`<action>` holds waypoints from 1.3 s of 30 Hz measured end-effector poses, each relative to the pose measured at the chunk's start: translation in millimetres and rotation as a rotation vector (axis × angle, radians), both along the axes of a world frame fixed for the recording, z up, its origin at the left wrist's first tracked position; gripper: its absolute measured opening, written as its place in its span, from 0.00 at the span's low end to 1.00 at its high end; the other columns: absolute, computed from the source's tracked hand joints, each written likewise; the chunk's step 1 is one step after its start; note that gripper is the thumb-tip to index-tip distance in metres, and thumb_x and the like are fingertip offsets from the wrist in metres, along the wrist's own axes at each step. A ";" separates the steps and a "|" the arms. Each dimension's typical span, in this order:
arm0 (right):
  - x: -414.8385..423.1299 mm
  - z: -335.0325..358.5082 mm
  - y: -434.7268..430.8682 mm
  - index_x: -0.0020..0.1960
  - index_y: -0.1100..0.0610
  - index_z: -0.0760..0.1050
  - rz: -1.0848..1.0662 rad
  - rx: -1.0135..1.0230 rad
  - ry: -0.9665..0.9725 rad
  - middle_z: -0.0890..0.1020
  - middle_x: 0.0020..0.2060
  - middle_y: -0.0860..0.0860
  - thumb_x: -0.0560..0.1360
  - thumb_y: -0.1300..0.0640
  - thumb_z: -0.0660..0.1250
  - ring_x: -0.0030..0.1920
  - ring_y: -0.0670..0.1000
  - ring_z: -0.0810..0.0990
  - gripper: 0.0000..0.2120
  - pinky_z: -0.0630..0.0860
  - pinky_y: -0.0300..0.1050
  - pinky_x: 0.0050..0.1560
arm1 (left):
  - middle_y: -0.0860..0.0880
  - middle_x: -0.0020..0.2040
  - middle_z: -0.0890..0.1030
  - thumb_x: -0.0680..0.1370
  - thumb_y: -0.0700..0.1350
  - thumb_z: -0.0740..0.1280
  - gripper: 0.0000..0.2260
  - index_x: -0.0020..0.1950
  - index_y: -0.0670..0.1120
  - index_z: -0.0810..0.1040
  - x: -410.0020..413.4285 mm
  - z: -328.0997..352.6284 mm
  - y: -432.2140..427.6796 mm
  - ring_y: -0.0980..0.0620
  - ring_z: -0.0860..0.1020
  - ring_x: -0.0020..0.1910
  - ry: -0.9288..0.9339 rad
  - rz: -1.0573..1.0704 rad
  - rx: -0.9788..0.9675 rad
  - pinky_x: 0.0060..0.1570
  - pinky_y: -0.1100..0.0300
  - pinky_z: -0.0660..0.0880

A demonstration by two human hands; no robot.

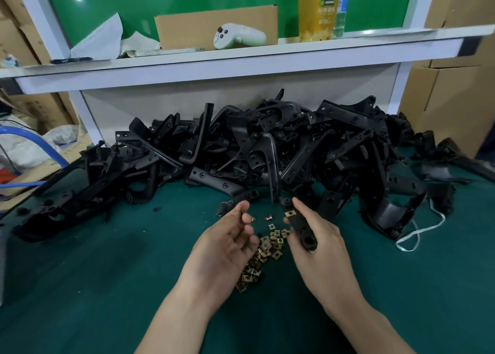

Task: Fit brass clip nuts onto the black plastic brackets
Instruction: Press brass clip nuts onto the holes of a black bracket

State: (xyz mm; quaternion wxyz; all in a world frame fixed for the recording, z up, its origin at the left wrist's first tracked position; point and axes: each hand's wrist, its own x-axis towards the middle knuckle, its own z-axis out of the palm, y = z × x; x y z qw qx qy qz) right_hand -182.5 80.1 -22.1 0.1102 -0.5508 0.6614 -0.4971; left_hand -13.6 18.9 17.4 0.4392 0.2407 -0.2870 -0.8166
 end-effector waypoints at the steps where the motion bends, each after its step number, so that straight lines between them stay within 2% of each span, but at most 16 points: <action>1: 0.1 0.2 0.4 0.75 0.39 0.65 -0.001 -0.001 0.002 0.79 0.57 0.33 0.77 0.50 0.65 0.66 0.41 0.66 0.28 0.64 0.26 0.56 | 0.49 0.43 0.79 0.77 0.43 0.69 0.09 0.54 0.44 0.86 0.1 0.1 0.1 0.54 0.78 0.38 -0.001 -0.001 -0.003 0.41 0.59 0.80; 9: 0.0 1.2 0.4 0.75 0.39 0.65 0.000 0.011 0.002 0.79 0.58 0.34 0.77 0.52 0.66 0.66 0.41 0.65 0.28 0.65 0.27 0.56 | 0.49 0.43 0.79 0.79 0.43 0.67 0.10 0.56 0.43 0.85 1.0 0.1 0.6 0.54 0.79 0.38 -0.016 -0.004 -0.026 0.42 0.59 0.80; 14: 0.9 2.2 0.5 0.75 0.38 0.65 0.001 0.009 0.002 0.79 0.58 0.33 0.76 0.49 0.64 0.66 0.40 0.64 0.28 0.65 0.27 0.56 | 0.49 0.44 0.79 0.79 0.43 0.68 0.10 0.56 0.44 0.86 0.7 -0.9 0.4 0.54 0.79 0.39 -0.026 -0.003 -0.046 0.42 0.59 0.80; 20: 0.8 2.6 1.4 0.76 0.41 0.66 0.003 -0.002 -0.009 0.79 0.58 0.34 0.78 0.54 0.67 0.66 0.43 0.67 0.28 0.66 0.32 0.59 | 0.50 0.46 0.80 0.79 0.43 0.69 0.13 0.62 0.43 0.83 1.3 -2.4 -0.5 0.55 0.79 0.40 -0.045 -0.001 -0.100 0.43 0.59 0.79; 26: 1.4 3.5 1.9 0.76 0.41 0.66 0.009 -0.006 -0.003 0.79 0.58 0.35 0.78 0.55 0.67 0.66 0.44 0.66 0.28 0.66 0.35 0.61 | 0.50 0.46 0.80 0.79 0.45 0.68 0.13 0.61 0.43 0.84 0.5 -3.2 -1.1 0.55 0.78 0.40 -0.061 -0.010 -0.114 0.42 0.60 0.79; 31: 1.3 4.1 2.4 0.76 0.41 0.66 0.005 0.002 -0.001 0.79 0.59 0.35 0.78 0.55 0.67 0.66 0.44 0.66 0.28 0.65 0.27 0.57 | 0.51 0.44 0.80 0.79 0.45 0.67 0.12 0.59 0.43 0.85 0.1 -3.3 -0.6 0.56 0.78 0.39 -0.049 -0.007 -0.099 0.42 0.60 0.79; 34: 1.7 4.2 2.3 0.76 0.41 0.66 0.002 0.006 0.000 0.79 0.59 0.35 0.78 0.54 0.67 0.65 0.43 0.66 0.28 0.66 0.27 0.56 | 0.50 0.44 0.80 0.79 0.46 0.67 0.12 0.58 0.43 0.85 -0.1 -4.0 -0.6 0.55 0.79 0.39 -0.048 -0.009 -0.095 0.42 0.60 0.79; 36: 1.8 4.7 2.3 0.76 0.41 0.65 0.005 0.008 0.004 0.79 0.59 0.34 0.78 0.54 0.67 0.65 0.43 0.66 0.28 0.65 0.28 0.57 | 0.50 0.44 0.80 0.79 0.46 0.67 0.12 0.58 0.44 0.86 -0.1 -4.6 -0.6 0.55 0.79 0.39 -0.050 -0.009 -0.093 0.42 0.60 0.79; 39: 1.9 5.9 2.8 0.76 0.41 0.65 0.010 0.010 -0.003 0.79 0.59 0.35 0.78 0.54 0.67 0.65 0.44 0.66 0.28 0.67 0.36 0.61 | 0.50 0.44 0.80 0.79 0.46 0.67 0.12 0.57 0.44 0.86 -0.5 -4.5 0.2 0.55 0.79 0.39 -0.048 -0.009 -0.092 0.42 0.60 0.79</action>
